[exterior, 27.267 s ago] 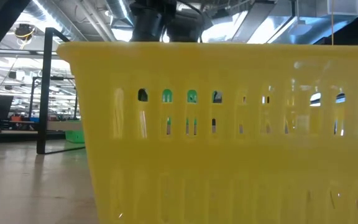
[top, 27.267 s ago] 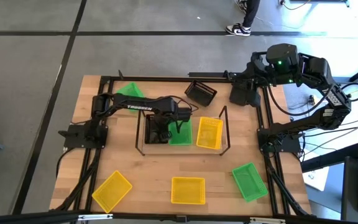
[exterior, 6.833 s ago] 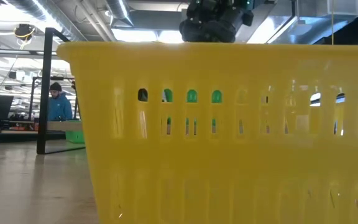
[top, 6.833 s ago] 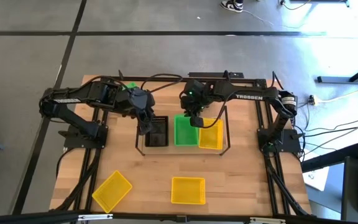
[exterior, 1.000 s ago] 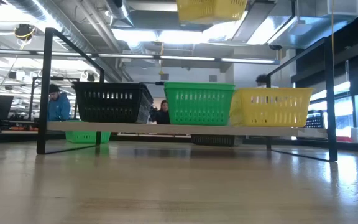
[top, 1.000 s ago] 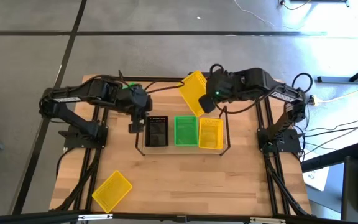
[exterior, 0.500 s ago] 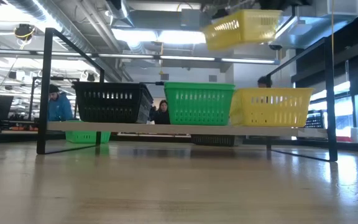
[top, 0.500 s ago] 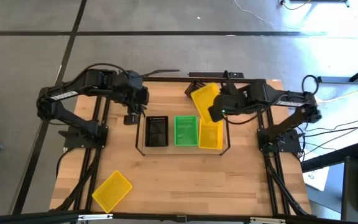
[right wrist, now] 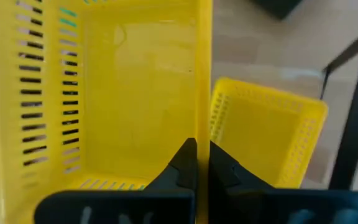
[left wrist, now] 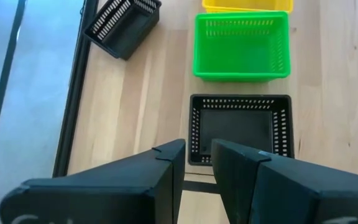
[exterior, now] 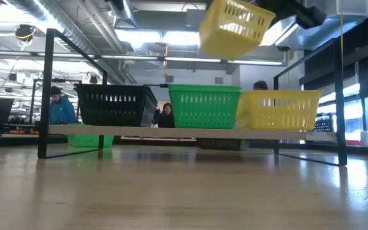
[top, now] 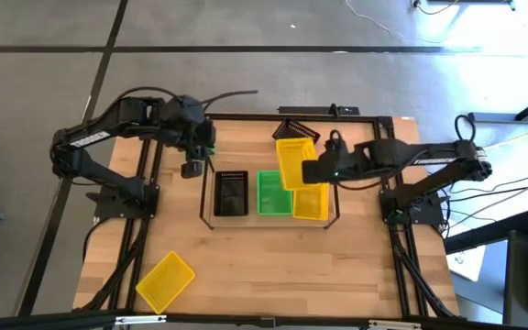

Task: Stack baskets on shelf by color
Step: Stack the right yellow bin on top of the yellow bin on the shelf

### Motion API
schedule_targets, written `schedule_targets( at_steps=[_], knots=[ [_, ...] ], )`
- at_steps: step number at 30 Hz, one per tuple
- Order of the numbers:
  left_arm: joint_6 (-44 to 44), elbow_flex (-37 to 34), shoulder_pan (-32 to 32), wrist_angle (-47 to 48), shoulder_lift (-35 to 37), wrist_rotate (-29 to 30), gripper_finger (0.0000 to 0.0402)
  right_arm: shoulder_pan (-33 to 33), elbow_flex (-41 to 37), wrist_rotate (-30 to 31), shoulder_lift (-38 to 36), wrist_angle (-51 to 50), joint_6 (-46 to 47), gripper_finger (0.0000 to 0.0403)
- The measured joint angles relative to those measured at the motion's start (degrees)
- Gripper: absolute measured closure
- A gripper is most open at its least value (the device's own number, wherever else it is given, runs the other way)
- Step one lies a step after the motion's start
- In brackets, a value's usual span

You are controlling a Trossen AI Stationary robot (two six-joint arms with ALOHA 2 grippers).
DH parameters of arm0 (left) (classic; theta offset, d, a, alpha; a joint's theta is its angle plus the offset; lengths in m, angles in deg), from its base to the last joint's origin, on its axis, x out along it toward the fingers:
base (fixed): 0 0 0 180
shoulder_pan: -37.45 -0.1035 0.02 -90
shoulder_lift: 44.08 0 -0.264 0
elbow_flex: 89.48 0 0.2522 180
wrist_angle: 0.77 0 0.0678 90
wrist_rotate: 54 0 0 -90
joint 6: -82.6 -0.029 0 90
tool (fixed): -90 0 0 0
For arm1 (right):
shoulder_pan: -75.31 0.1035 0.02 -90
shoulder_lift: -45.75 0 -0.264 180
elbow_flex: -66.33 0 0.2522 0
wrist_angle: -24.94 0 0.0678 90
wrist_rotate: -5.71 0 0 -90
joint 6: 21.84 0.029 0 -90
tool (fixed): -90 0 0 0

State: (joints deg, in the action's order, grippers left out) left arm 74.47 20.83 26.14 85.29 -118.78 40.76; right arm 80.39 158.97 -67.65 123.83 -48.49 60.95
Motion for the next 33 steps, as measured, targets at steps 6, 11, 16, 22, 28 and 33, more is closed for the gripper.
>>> schedule_targets(
  at_steps=[6,11,16,22,28,33],
  knots=[
    [-1.47,0.00,-0.08,0.00,-0.04,0.01,0.0332,3.88,-2.72,1.71,0.07,-1.04,7.78,0.0403],
    [-1.54,0.00,-0.08,0.07,-0.04,0.02,0.0332,7.79,-5.49,4.78,0.17,-1.60,16.20,0.0403],
    [-2.95,0.00,-0.08,0.09,-0.04,0.02,0.0332,10.05,-8.66,5.13,0.17,-3.89,22.29,0.0403],
    [-4.08,0.00,-0.08,0.10,-0.04,0.02,0.0332,10.86,-9.65,4.22,0.18,-4.83,26.11,0.0403],
    [-4.10,0.00,-0.08,0.11,-0.05,0.02,0.0332,10.86,-9.65,3.63,0.18,-5.46,27.84,0.0403],
    [-4.10,0.00,-0.08,0.11,-0.06,0.02,0.0332,10.86,-9.65,1.00,0.18,-6.84,28.00,0.0403]
  ],
)
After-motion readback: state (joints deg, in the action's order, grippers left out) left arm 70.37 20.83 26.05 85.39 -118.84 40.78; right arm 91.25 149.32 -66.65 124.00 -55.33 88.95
